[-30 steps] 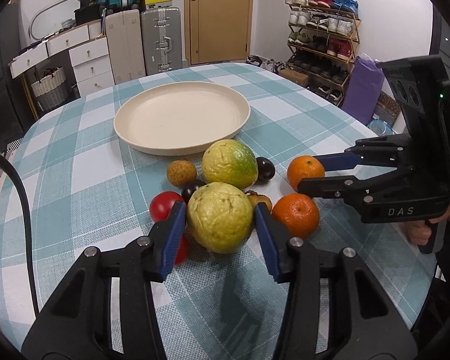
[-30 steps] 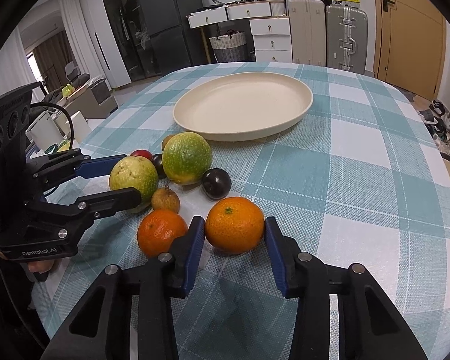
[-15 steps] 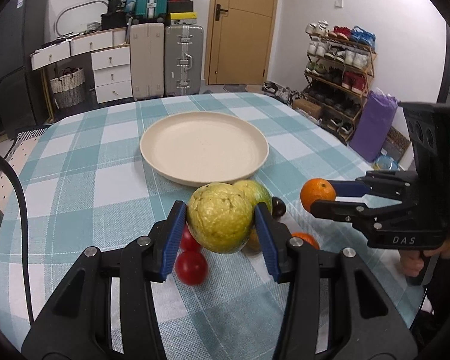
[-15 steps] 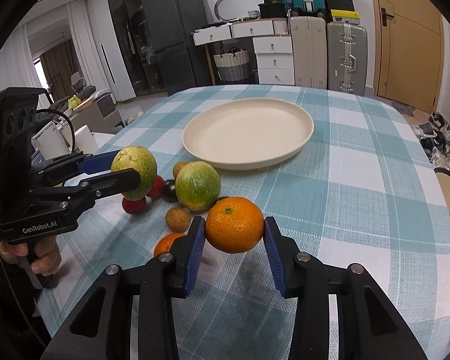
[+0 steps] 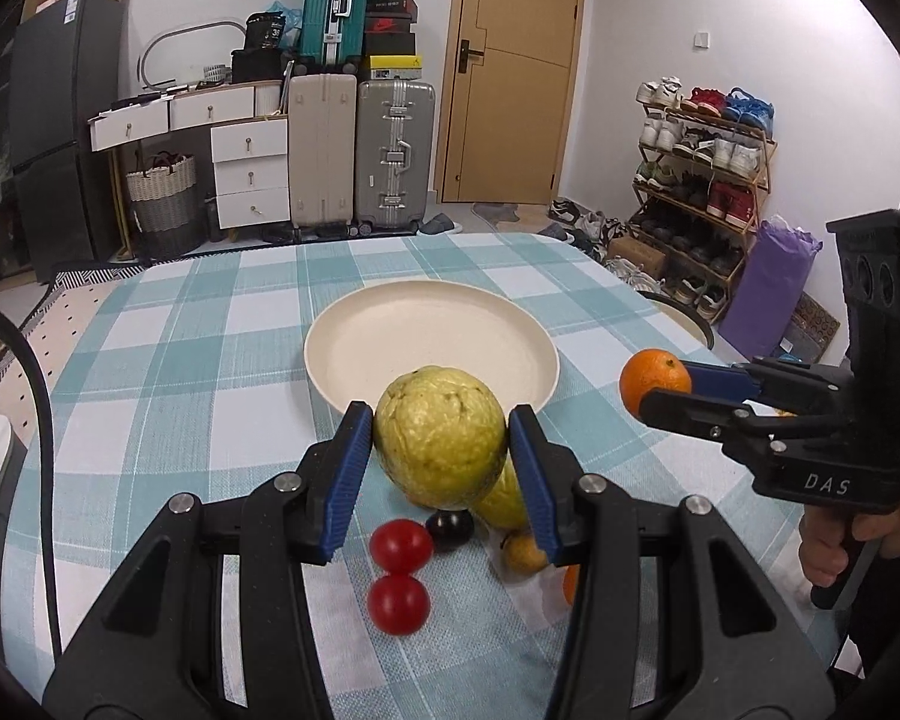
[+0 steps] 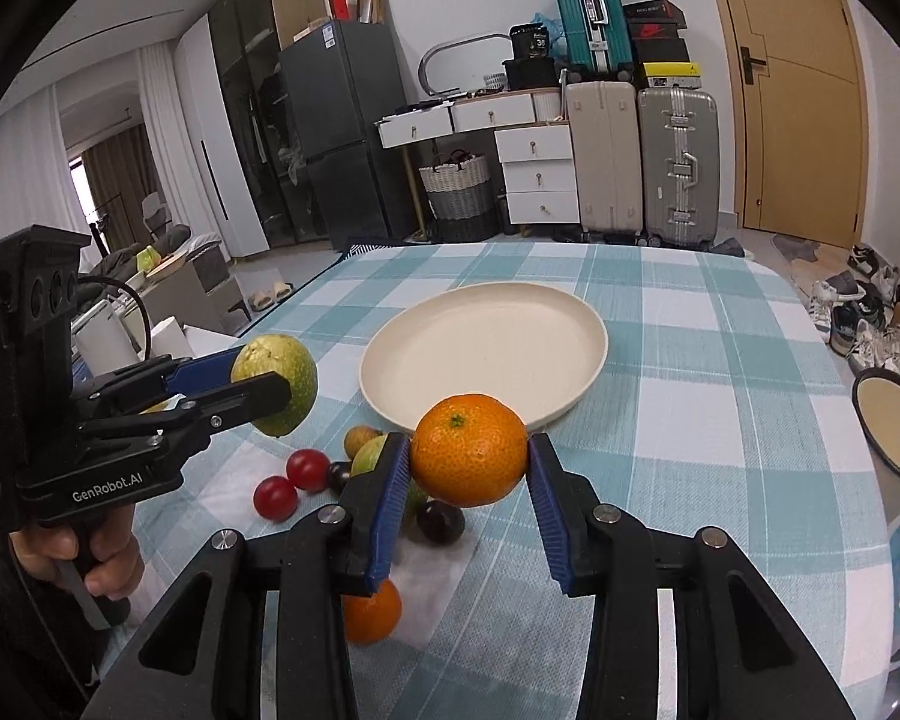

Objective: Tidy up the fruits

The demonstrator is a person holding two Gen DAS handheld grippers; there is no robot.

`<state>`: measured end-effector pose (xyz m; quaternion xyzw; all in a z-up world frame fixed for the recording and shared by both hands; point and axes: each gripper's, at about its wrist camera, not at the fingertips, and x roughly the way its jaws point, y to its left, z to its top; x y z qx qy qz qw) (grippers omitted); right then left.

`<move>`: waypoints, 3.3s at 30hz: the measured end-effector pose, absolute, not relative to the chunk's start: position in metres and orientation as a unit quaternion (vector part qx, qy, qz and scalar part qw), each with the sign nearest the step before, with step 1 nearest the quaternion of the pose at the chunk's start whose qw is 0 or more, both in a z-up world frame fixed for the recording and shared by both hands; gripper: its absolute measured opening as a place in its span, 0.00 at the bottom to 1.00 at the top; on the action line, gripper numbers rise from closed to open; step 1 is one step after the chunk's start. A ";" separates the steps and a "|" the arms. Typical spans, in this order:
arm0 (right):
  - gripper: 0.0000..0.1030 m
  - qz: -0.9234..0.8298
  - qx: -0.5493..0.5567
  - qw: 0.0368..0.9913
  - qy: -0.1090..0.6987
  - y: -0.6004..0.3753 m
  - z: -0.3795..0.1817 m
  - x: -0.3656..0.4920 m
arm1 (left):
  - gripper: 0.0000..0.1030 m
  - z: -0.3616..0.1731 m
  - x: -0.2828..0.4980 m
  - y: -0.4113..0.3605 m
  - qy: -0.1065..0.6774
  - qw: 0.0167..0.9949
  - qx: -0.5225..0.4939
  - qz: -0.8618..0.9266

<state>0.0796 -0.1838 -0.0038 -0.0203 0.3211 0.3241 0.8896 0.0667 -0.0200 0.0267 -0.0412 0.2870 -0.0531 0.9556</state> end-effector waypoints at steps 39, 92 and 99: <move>0.39 0.302 -0.039 0.876 0.374 -0.152 -0.031 0.156 | 0.23 0.005 0.124 0.014 0.314 0.947 -0.050 -0.040; 1.00 0.305 -0.033 0.879 0.366 -0.168 -0.021 0.065 | 0.99 0.022 0.013 0.004 0.286 0.958 -0.031 0.016; 1.00 0.311 -0.036 0.877 0.365 -0.166 -0.020 0.051 | 0.99 0.035 -0.023 0.019 0.273 0.960 -0.034 0.057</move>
